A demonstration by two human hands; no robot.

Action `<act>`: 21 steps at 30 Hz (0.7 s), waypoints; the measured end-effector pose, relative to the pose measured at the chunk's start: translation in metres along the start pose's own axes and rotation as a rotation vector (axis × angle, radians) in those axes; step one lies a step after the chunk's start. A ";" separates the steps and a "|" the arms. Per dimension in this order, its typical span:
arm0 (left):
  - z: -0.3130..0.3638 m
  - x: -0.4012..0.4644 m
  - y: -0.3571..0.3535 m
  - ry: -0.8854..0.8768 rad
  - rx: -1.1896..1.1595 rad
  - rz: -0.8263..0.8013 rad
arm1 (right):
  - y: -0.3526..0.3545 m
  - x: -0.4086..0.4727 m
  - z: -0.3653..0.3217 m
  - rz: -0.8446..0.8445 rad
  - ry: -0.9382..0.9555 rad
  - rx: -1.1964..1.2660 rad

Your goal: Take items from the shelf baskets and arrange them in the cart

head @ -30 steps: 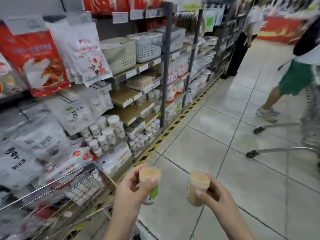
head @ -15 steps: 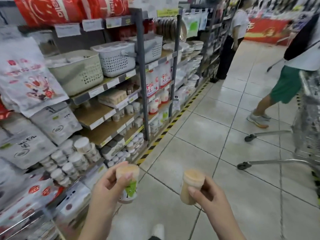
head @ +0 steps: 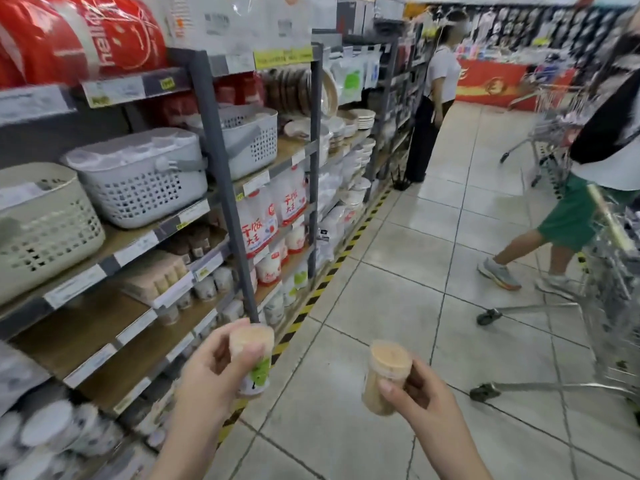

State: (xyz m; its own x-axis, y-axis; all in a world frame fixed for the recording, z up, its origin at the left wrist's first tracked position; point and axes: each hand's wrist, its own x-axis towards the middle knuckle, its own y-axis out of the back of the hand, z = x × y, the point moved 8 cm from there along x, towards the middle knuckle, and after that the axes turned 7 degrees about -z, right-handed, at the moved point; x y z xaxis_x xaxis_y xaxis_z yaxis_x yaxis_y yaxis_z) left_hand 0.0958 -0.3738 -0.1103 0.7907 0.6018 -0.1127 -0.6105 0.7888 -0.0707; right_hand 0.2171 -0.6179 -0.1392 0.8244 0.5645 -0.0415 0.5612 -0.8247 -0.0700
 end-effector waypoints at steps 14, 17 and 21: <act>0.042 0.227 -0.088 -0.054 -0.031 0.138 | 0.054 0.288 -0.022 -0.171 -0.026 0.024; 0.050 0.266 -0.086 -0.079 -0.038 0.248 | 0.053 0.350 -0.040 -0.273 -0.012 0.032; 0.048 0.302 -0.086 -0.076 0.031 0.350 | 0.045 0.419 -0.046 -0.390 -0.038 0.015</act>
State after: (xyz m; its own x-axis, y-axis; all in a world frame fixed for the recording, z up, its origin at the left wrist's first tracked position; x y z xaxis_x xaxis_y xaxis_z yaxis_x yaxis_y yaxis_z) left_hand 0.3896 -0.2539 -0.0910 0.5358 0.8428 -0.0510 -0.8441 0.5360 -0.0109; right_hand 0.5907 -0.4200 -0.1141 0.5461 0.8365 -0.0457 0.8304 -0.5477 -0.1023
